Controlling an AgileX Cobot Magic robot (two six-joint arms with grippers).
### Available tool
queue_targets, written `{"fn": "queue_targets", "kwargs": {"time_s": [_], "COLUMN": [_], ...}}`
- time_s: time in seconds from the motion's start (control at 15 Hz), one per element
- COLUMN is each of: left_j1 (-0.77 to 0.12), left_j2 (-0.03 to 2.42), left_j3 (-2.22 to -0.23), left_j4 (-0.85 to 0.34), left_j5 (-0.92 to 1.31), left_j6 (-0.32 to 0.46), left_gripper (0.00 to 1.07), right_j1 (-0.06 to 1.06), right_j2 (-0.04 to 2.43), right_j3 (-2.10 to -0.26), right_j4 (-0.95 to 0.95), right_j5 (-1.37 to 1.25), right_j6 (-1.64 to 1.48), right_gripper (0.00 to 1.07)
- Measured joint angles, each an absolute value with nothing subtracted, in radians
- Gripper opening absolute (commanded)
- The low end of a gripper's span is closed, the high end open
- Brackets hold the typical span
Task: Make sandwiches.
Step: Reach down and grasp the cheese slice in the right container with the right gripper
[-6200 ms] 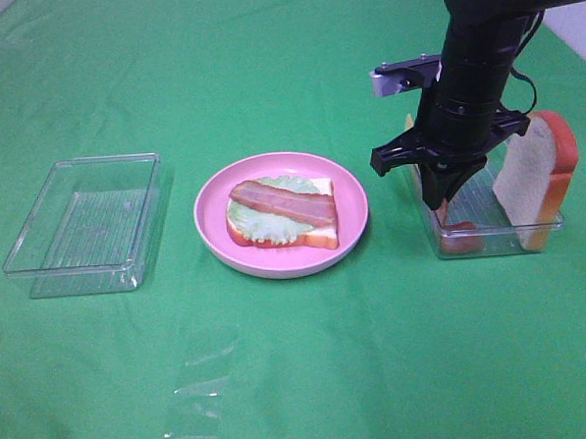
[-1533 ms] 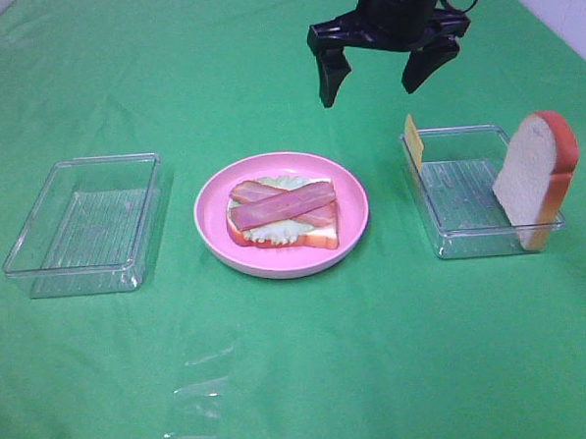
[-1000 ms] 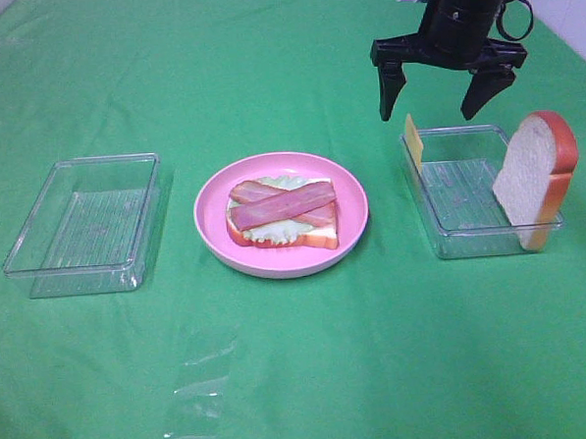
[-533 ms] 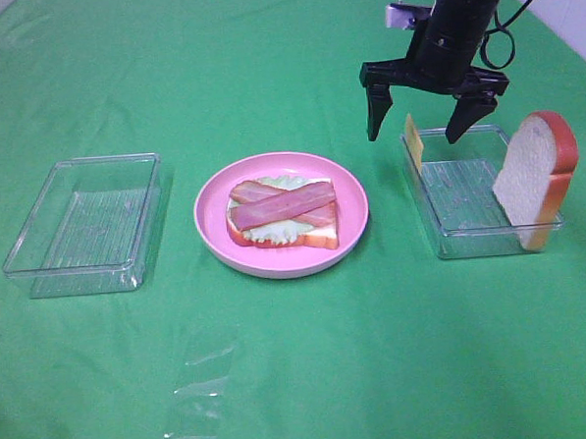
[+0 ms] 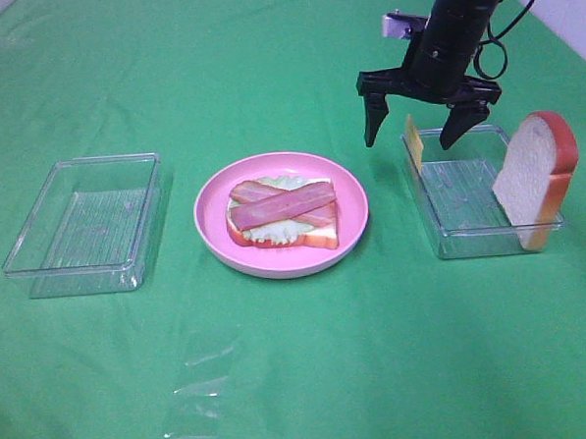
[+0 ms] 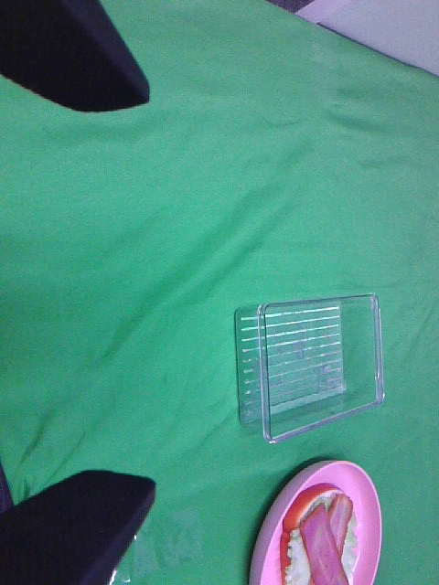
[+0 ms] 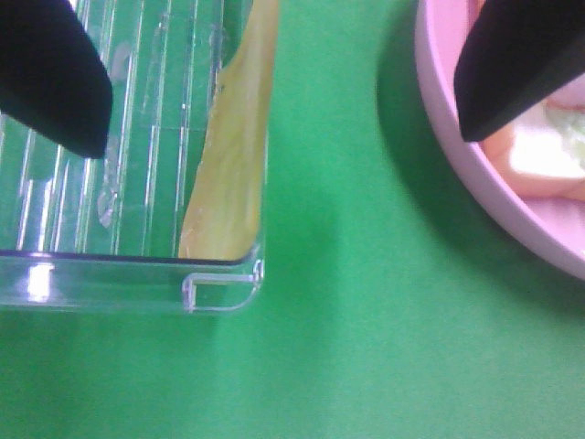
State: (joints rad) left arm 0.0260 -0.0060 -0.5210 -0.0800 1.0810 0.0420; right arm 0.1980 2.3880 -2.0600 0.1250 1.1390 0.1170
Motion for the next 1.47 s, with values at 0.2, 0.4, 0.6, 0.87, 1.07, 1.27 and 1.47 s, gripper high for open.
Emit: {"fn": "queue_targets", "kwargs": {"time_s": [0.2, 0.4, 0.6, 0.87, 1.07, 1.27, 1.47], "left_j1": [0.026, 0.026, 0.026, 0.026, 0.026, 0.026, 0.026], "left_j2": [-0.006, -0.006, -0.006, -0.006, -0.006, -0.006, -0.006], "left_j3": [-0.521, -0.521, -0.521, -0.521, -0.521, -0.521, -0.521], "left_j4": [-0.080, -0.080, -0.080, -0.080, -0.080, -0.080, -0.080], "left_j5": [1.081, 1.081, 1.081, 1.081, 1.081, 1.081, 1.081], "left_j6": [0.042, 0.042, 0.042, 0.042, 0.042, 0.042, 0.042], "left_gripper": [1.00, 1.00, 1.00, 1.00, 1.00, 1.00, 1.00], "right_j1": [0.198, 0.198, 0.198, 0.198, 0.198, 0.198, 0.198], "right_j2": [2.394, 2.394, 2.394, 2.394, 2.394, 2.394, 2.394], "right_j3": [-2.060, -2.060, -2.060, -2.060, -2.060, -2.060, -2.060], "right_j4": [0.125, 0.125, 0.125, 0.125, 0.125, 0.125, 0.125], "right_j5": [1.140, 1.145, 1.148, 1.160, 1.166, 1.174, 1.183], "right_j6": [0.117, 0.117, 0.123, 0.139, 0.139, 0.139, 0.139], "right_gripper": [0.85, 0.69, 0.59, 0.43, 0.37, 0.27, 0.22]}}
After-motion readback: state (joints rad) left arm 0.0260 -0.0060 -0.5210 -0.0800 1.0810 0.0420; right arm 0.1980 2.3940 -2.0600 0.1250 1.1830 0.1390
